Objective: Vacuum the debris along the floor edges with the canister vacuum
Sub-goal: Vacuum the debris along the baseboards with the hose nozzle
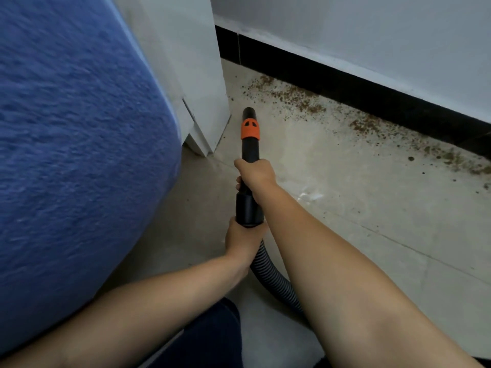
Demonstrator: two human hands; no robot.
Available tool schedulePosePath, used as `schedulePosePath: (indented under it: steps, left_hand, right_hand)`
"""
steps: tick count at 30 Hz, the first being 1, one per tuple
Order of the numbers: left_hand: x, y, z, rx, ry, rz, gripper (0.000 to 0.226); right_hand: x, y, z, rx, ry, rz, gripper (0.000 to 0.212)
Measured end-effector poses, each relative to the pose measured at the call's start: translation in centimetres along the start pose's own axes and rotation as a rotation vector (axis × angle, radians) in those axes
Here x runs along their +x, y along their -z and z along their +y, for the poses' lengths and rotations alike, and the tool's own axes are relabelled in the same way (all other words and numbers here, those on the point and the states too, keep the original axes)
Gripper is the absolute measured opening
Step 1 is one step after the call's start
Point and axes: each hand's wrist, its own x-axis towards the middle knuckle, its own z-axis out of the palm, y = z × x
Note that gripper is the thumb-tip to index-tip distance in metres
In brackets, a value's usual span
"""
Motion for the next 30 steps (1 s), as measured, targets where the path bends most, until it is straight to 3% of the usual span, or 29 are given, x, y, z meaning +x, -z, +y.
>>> schedulePosePath:
  steps: [8,16,30]
  left_hand:
    - [1.9,0.6,1.6,0.008,-0.009,0.057,0.040]
    - [2.2,-1.0,3.3,-0.070,-0.012,-0.038,0.040]
    - [-0.6,-2.1,-0.4,0.137,0.001,-0.217,0.036]
  right_hand:
    - [1.6,-1.3,-1.8,0.009,0.012,-0.102,0.017]
    - [2.9,0.8,-3.7,0.019,-0.019,-0.173,0.015]
    - [-0.6,5.1,1.5,0.148,-0.018,0.086,0.014]
